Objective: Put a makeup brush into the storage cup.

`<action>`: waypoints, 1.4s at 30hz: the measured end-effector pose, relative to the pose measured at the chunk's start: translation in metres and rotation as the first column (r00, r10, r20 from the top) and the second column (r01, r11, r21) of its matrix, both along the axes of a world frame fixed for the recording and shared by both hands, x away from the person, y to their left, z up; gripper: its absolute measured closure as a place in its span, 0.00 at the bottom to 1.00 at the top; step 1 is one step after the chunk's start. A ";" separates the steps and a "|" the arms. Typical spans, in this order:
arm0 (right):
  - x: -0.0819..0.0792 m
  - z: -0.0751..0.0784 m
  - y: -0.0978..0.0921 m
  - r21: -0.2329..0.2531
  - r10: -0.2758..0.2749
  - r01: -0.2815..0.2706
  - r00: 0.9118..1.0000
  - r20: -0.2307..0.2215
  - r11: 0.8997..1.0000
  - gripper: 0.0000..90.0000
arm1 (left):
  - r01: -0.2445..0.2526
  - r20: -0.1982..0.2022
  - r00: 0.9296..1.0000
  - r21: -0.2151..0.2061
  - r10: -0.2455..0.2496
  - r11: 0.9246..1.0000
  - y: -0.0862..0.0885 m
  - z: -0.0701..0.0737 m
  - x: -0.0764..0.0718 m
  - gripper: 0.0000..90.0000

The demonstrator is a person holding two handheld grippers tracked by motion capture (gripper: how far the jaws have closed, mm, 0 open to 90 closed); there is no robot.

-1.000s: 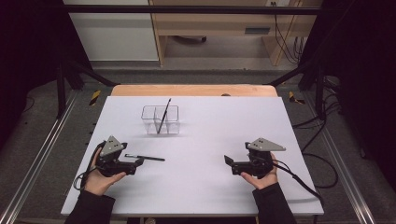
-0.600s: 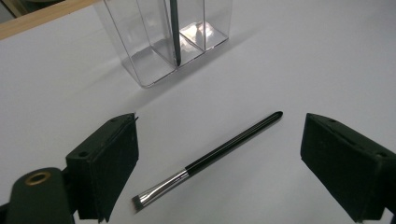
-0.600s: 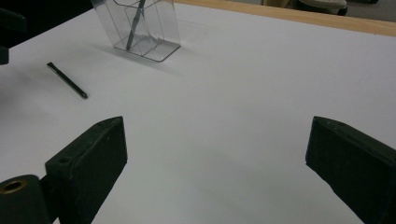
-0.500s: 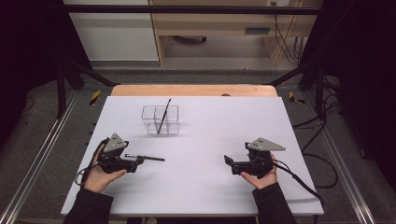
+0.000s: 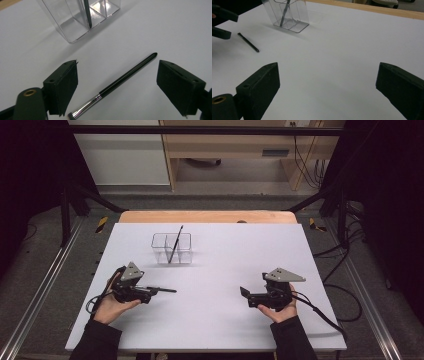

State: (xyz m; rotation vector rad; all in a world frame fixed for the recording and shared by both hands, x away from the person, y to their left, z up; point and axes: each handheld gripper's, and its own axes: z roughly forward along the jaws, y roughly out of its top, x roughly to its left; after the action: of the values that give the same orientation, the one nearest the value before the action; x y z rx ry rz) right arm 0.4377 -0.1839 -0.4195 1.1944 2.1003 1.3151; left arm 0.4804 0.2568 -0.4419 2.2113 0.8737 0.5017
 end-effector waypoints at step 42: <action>0.000 -0.001 0.001 0.002 0.003 -0.003 1.000 0.004 1.000 0.06 | 0.033 -0.173 0.985 0.085 -0.018 0.996 -0.011 -0.022 0.019 0.64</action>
State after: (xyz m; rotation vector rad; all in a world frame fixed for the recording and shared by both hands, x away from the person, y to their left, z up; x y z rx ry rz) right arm 0.4373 -0.1832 -0.4203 1.1891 2.0990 1.3196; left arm 0.4994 0.2460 -0.4642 2.3704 0.9263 0.3464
